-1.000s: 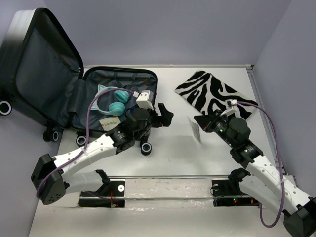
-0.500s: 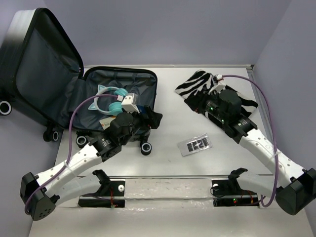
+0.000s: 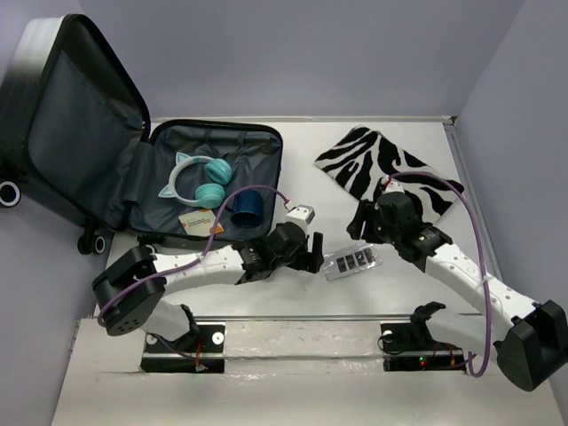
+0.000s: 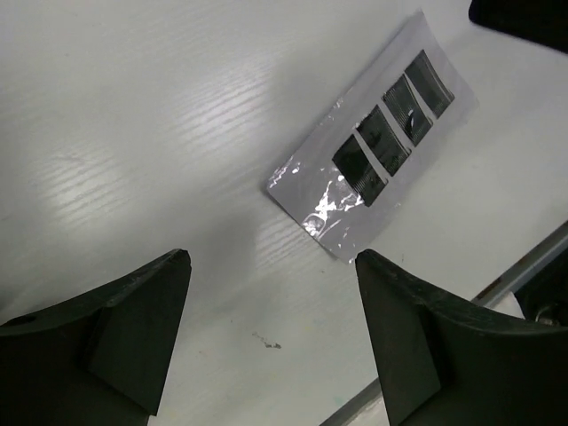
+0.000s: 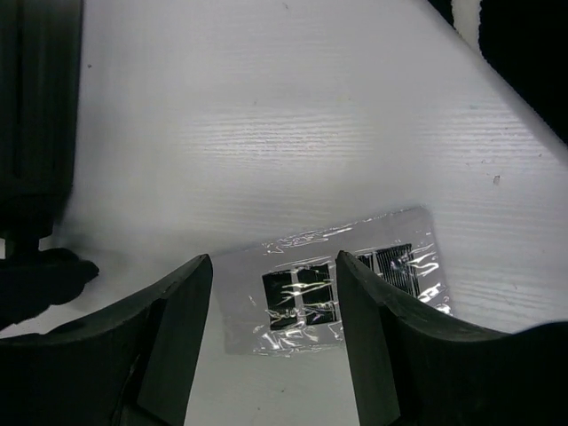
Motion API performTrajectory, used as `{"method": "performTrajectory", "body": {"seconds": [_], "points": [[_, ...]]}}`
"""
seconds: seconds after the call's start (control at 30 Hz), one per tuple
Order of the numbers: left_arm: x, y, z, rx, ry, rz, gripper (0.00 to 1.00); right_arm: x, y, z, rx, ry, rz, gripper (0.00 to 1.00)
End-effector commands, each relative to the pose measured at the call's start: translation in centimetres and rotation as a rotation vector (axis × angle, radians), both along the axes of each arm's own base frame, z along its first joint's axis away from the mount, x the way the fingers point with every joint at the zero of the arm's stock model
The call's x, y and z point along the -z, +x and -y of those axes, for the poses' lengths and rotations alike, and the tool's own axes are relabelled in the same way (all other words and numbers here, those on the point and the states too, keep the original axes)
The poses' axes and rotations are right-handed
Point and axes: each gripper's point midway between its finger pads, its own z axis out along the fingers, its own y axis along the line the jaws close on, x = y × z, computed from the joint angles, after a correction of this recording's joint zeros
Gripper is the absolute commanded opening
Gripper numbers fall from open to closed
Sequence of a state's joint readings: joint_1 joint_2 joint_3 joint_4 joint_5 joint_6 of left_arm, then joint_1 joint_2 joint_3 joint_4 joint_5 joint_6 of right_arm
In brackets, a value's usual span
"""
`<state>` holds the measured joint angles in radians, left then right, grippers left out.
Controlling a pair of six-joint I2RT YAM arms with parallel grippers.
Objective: Pack the luggage
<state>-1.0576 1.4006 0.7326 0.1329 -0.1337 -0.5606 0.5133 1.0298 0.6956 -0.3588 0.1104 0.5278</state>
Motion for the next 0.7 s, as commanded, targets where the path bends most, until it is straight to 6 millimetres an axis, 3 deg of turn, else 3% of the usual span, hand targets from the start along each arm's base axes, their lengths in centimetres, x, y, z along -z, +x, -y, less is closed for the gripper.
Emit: {"method": "performTrajectory", "body": {"seconds": [0.0,0.03,0.1,0.13,0.33,0.4,0.53,0.67], "points": [[-3.0,3.7,2.2,-0.036,-0.022,0.154,0.86,1.5,-0.7,0.6,0.012,-0.031,-0.02,0.64],[-1.3,3.7,2.6,-0.005,0.019,0.134,0.86,1.2,-0.8,0.6,0.012,-0.019,-0.008,0.64],[-0.6,4.1,3.9,0.074,0.031,0.125,0.86,0.9,-0.9,0.6,0.012,-0.011,0.006,0.64],[0.9,3.4,4.6,0.138,0.032,0.079,0.85,0.8,-1.0,0.7,0.009,-0.006,0.012,0.64],[4.1,2.3,7.0,0.295,0.02,-0.018,0.77,1.6,-1.2,0.3,-0.014,0.004,0.009,0.64],[4.3,2.4,7.6,0.314,0.007,-0.029,0.77,1.9,-1.2,0.1,-0.02,0.007,0.004,0.64],[6.3,2.6,7.5,0.32,0.044,-0.075,0.7,1.9,-1.1,-0.2,-0.03,0.02,0.007,0.64],[7.3,1.7,6.9,0.342,0.062,-0.107,0.54,1.8,-0.8,0.0,-0.02,0.007,0.019,0.63]]}}
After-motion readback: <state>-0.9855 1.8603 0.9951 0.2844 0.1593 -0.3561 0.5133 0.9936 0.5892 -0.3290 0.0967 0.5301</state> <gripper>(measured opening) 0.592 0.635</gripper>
